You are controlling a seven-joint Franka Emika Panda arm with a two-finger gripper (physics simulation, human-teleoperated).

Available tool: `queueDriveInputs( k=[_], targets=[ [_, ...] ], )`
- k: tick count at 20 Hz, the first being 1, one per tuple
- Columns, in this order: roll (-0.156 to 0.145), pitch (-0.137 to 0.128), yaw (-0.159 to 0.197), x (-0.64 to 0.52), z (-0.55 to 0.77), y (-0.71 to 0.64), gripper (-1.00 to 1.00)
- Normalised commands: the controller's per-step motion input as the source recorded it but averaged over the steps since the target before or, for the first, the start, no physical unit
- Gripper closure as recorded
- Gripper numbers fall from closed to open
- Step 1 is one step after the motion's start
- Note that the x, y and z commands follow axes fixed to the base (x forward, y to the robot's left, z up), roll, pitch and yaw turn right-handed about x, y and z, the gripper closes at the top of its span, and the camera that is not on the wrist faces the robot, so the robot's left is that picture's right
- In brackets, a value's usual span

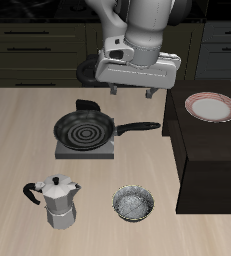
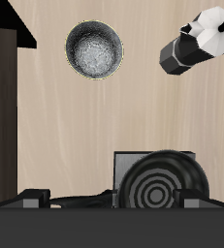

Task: Place the bowl on the plate

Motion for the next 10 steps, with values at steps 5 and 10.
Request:
queueDriveInputs(
  k=[5, 10],
  targets=[
    [-0.022, 0.005, -0.018, 0.42, 0.14, -0.14, -1.0],
    [0.011, -0.007, 0.013, 0.26, 0.09, -0.12, -1.0]
  ],
)
